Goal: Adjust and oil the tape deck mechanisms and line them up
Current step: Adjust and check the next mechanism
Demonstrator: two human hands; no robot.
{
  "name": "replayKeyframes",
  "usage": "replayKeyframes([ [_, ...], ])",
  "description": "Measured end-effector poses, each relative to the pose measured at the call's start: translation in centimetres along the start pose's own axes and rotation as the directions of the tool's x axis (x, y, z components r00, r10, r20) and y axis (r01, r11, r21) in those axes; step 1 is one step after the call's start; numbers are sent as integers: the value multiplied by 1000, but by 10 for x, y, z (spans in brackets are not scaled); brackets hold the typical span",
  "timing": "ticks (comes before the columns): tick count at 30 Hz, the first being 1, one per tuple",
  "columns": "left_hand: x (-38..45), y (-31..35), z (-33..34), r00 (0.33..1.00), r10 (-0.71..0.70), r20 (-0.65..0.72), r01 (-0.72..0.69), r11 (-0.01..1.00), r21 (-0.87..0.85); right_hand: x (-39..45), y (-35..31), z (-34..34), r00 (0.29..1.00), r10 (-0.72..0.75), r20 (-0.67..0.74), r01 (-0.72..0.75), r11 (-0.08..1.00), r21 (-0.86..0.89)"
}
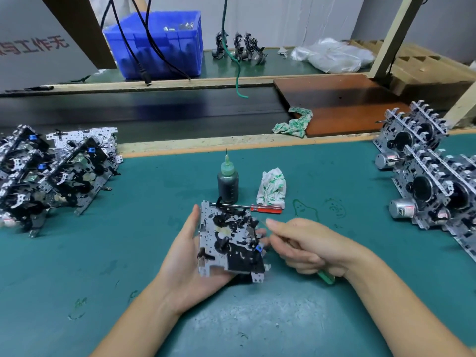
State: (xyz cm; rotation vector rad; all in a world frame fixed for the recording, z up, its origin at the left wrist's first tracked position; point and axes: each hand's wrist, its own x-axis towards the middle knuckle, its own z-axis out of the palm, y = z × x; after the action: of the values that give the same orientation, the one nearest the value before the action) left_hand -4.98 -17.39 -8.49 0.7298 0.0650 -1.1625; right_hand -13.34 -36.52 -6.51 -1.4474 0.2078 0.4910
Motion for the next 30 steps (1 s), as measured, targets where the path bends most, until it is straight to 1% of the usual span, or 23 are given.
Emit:
replayKeyframes([
  [2,-2,-1,2,1000,27,-16,-28,997,-76,0,0,-6,999,-19,-37,25,988,154],
  [4,-3,0,2,999,34,-28,-38,986,-162,3,0,-9,996,-25,-86,44,974,223],
  [7,-2,0,2,999,30,-15,-32,971,-237,4,0,-13,988,-27,-154,60,974,217],
  [11,-3,0,3,1000,25,2,-23,965,-260,3,0,-15,979,-55,-196,96,974,207],
  [13,-3,0,1,999,35,9,-31,966,-256,1,0,-18,967,-70,-244,109,982,154],
  [14,-3,1,0,999,40,17,-35,969,-243,0,-1,-18,952,-89,-294,116,990,76],
  [15,-2,1,-1,999,40,27,-33,975,-218,0,-1,-18,923,-129,-362,113,991,-66],
  [16,-1,2,-2,999,33,41,-25,982,-185,0,-1,-18,880,-196,-432,77,958,-277],
  [17,0,3,-3,998,20,55,-11,988,-156,0,1,-18,823,-285,-492,-14,854,-519],
  [18,1,4,-3,998,3,69,6,991,-134,1,4,-19,771,-377,-513,-143,682,-717],
  [19,1,4,-4,997,-10,83,19,993,-112,2,6,-17,741,-450,-499,-239,517,-822],
  [20,2,5,-5,995,-17,95,26,996,-90,2,7,-15,715,-517,-470,-254,434,-865],
  [21,3,5,-7,994,-21,105,29,997,-68,3,7,-13,698,-574,-428,-195,422,-885],
  [23,5,6,-9,992,-22,121,25,999,-26,4,8,-10,642,-678,-359,-38,439,-898],
  [24,7,7,-9,992,-19,127,20,1000,-5,6,8,-8,595,-724,-350,15,446,-895],
  [25,7,8,-10,990,-20,137,19,1000,12,8,6,-5,545,-755,-365,61,470,-881],
  [26,8,9,-10,988,-26,151,23,999,22,10,4,-2,503,-764,-403,112,520,-847],
  [27,9,9,-11,986,-35,165,31,999,26,12,1,1,480,-751,-454,162,585,-795],
  [28,10,8,-12,984,-42,174,38,999,24,15,-3,5,479,-722,-500,203,645,-736],
  [30,12,7,-14,983,-42,178,41,999,8,22,-11,14,532,-647,-545,209,725,-657],
])
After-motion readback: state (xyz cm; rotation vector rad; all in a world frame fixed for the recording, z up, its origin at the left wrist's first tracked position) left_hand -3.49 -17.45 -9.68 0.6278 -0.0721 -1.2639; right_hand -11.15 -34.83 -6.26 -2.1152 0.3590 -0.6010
